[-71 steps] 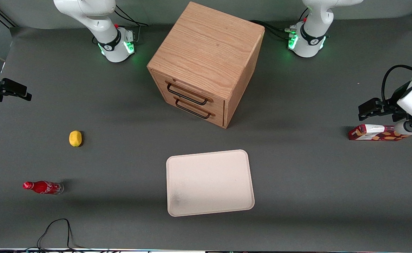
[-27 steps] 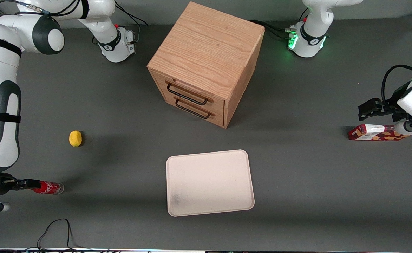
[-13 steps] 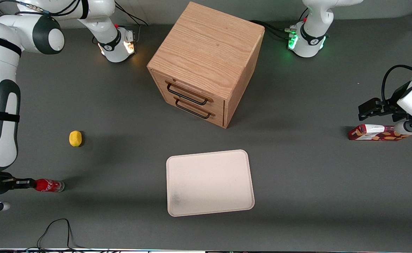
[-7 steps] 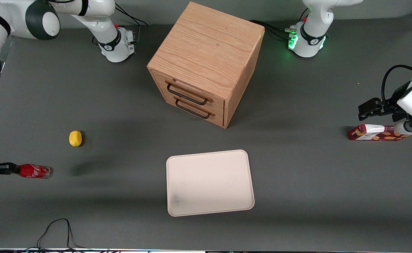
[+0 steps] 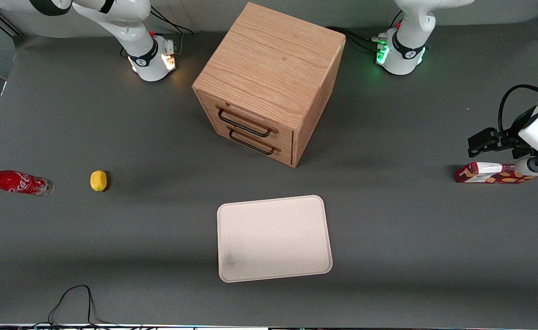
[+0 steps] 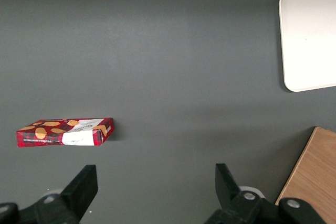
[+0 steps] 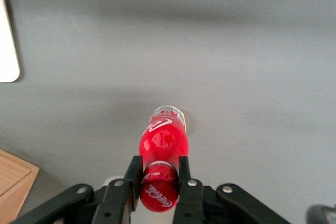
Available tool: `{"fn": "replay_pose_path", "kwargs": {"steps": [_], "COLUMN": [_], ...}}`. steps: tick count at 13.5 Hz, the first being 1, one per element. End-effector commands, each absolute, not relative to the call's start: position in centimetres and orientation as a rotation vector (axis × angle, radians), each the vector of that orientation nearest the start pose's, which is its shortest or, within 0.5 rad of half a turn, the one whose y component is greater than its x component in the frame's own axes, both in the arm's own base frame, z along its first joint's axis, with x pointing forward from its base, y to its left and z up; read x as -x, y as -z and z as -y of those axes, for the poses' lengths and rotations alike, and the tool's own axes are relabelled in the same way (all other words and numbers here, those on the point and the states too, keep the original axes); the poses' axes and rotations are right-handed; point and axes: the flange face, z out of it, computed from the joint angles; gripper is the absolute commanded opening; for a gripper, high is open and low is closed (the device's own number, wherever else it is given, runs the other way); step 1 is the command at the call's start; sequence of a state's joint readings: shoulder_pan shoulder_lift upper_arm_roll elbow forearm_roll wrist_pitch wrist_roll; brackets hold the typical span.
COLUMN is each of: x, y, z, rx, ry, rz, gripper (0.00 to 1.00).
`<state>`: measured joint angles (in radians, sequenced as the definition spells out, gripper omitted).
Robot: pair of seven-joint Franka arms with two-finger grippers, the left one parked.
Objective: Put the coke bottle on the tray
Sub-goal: 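Lift the bottle and carry it toward the cream tray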
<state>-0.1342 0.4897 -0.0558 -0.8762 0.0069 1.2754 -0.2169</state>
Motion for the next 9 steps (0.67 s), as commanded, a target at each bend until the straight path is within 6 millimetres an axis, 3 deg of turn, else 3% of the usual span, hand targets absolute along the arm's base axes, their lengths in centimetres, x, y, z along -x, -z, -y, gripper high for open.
{"fn": "replay_pose_path", "kwargs": {"steps": [1,4,6,9], "x": [-64.2,-65.1,-66.5,-68.9], "y": [-63.0,-62.2,-60.1,-56.1], "z": [8.8,3.8,-1.3,-10.7], "rx": [3.141,3.138,3.137,3.052], "ry": [-0.136,-0.154,-0.168,-0.119], "rz": [-0.008,-0.122,-0.169,-0.336], "gripper": [0.0,0.0,0.0,0.0]}}
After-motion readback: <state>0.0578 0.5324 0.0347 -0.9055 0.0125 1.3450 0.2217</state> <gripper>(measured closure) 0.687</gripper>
